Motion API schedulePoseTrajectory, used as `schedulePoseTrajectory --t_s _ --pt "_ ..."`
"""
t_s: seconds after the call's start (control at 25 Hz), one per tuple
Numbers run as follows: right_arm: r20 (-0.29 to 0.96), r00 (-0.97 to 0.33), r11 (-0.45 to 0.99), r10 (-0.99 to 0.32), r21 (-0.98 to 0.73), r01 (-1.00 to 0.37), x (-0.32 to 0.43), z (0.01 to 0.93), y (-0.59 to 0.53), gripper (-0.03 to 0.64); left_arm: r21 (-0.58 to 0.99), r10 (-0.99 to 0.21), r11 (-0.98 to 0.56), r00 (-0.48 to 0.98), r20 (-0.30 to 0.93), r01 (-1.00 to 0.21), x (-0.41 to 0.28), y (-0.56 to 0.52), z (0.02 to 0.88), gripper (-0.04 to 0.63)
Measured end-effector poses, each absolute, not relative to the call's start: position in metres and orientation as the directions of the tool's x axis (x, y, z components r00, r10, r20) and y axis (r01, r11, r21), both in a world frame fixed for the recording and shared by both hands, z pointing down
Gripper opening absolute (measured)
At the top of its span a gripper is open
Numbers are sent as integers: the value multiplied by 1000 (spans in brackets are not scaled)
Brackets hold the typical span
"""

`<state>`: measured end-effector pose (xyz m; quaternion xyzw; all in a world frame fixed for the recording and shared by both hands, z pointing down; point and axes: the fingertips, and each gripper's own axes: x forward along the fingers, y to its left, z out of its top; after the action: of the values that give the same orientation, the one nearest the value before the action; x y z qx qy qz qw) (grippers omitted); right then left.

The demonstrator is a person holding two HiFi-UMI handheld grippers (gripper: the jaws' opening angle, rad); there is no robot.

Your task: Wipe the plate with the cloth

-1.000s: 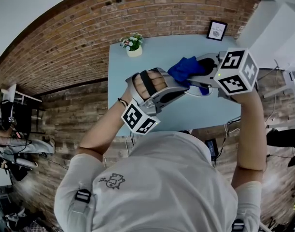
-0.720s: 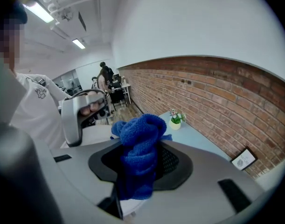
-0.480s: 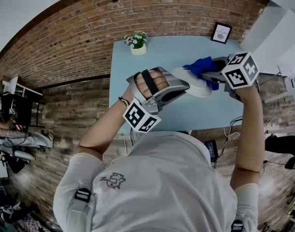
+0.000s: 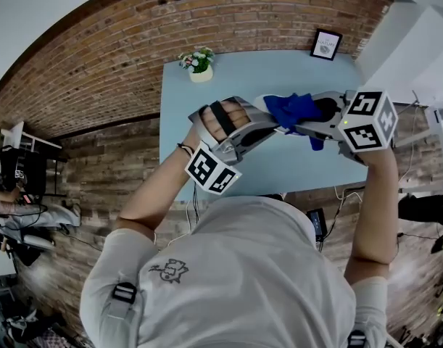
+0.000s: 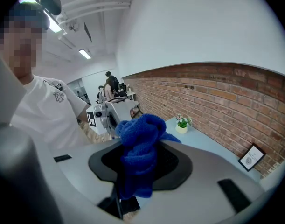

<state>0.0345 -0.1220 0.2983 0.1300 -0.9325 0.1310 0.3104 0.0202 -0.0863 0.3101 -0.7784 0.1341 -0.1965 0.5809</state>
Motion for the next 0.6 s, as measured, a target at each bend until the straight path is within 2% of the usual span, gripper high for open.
schedulePoseTrajectory --t_s 0.24,0.6 --pt "621 -769 927 -152 -180 -328 24 310 -140 137 -959 -365 -280 920 147 42 48 -60 310 20" --pt "681 -692 826 -237 -234 -513 84 381 -187 137 -926 -446 -377 875 188 7 38 -98 340 23"
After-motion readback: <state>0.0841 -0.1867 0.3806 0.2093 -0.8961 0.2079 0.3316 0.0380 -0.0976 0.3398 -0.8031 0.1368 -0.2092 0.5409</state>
